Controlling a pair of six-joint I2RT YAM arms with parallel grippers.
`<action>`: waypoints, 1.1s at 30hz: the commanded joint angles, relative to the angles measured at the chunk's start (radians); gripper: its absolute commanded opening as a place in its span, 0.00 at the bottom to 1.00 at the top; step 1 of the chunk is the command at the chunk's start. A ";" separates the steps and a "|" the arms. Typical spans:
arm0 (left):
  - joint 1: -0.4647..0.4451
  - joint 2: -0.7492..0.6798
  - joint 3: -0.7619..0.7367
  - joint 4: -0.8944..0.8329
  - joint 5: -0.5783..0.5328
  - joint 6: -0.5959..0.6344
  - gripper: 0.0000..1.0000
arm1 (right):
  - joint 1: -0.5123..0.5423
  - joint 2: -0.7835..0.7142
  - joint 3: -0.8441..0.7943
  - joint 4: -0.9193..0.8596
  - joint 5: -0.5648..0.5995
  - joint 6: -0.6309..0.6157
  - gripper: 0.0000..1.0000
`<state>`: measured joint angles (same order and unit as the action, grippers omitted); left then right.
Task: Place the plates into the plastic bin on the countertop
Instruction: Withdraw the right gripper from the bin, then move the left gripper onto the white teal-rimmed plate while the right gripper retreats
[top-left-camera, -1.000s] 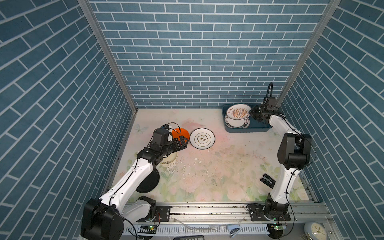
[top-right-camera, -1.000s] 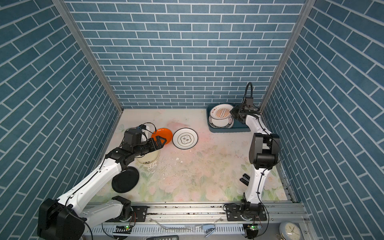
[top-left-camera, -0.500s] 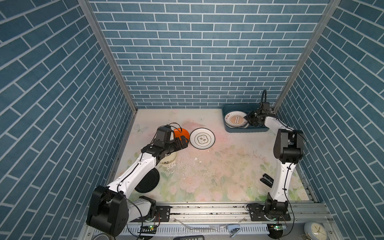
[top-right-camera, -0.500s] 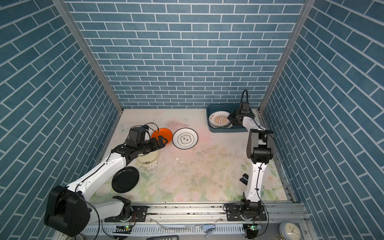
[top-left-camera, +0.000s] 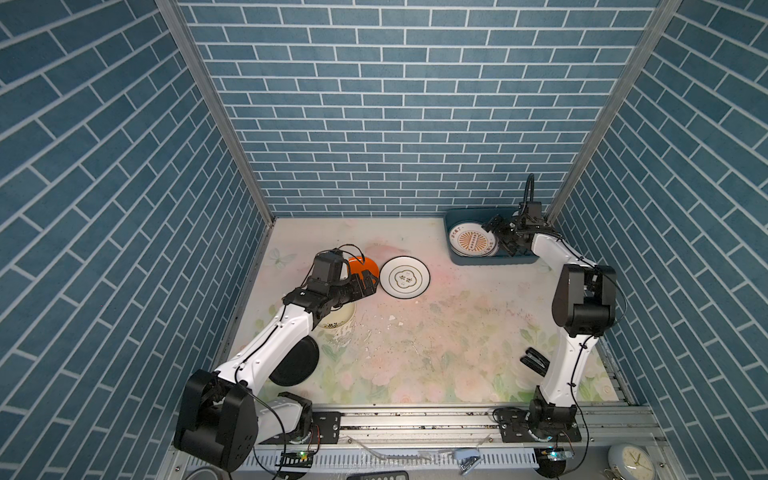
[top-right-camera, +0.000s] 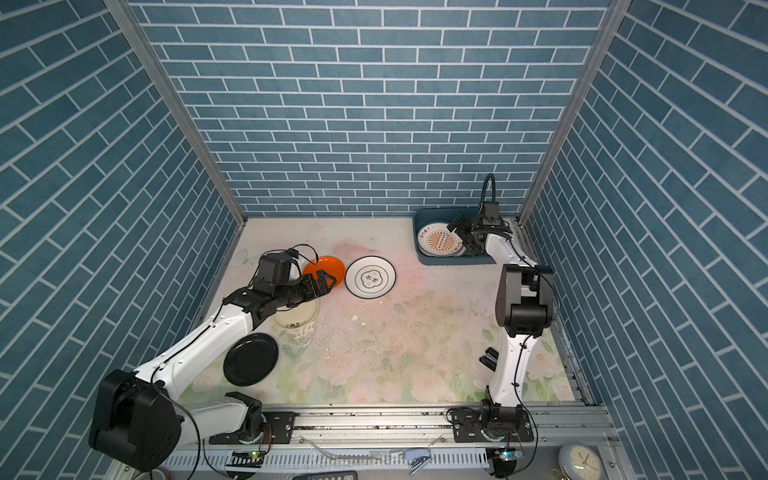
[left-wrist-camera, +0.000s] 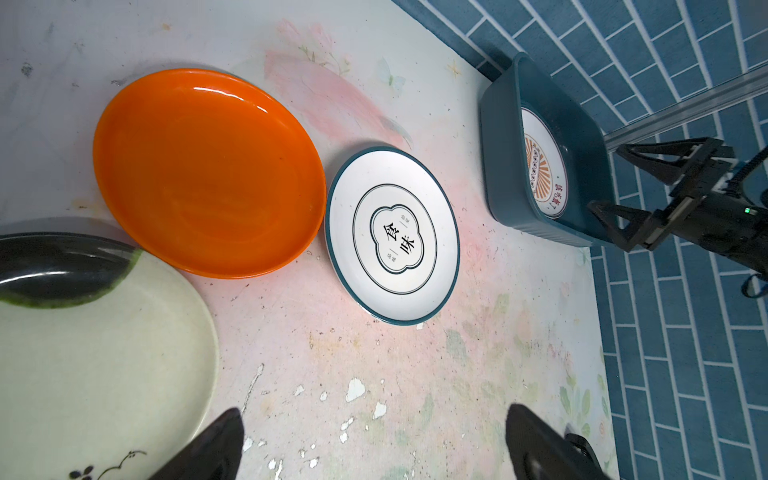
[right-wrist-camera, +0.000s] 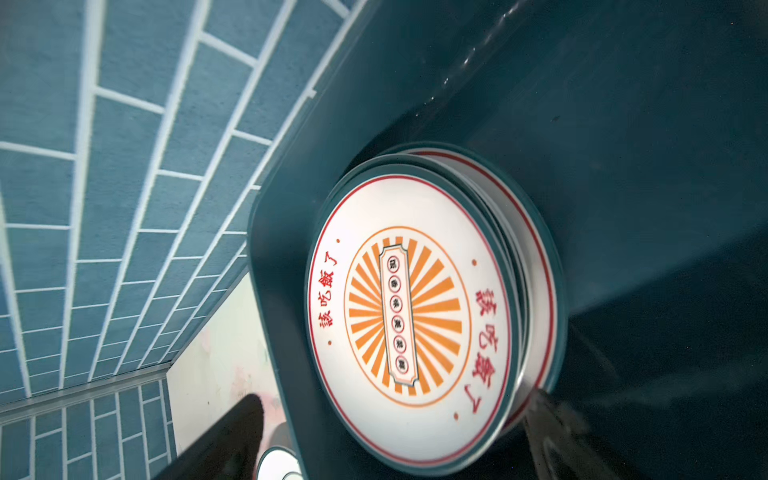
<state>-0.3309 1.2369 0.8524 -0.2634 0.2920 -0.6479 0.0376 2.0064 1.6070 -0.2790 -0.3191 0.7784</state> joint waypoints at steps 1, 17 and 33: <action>0.009 -0.020 0.015 0.008 0.007 -0.012 1.00 | 0.000 -0.139 -0.064 0.023 -0.024 -0.035 0.99; 0.009 -0.099 -0.101 0.065 -0.019 -0.004 1.00 | -0.031 -0.723 -0.569 0.036 -0.184 -0.024 0.99; 0.006 -0.061 -0.178 0.208 -0.013 -0.054 1.00 | -0.075 -1.239 -0.961 -0.135 -0.235 -0.060 0.99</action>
<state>-0.3290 1.1751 0.6743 -0.0910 0.2775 -0.7036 -0.0334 0.8280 0.6796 -0.3752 -0.5220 0.7254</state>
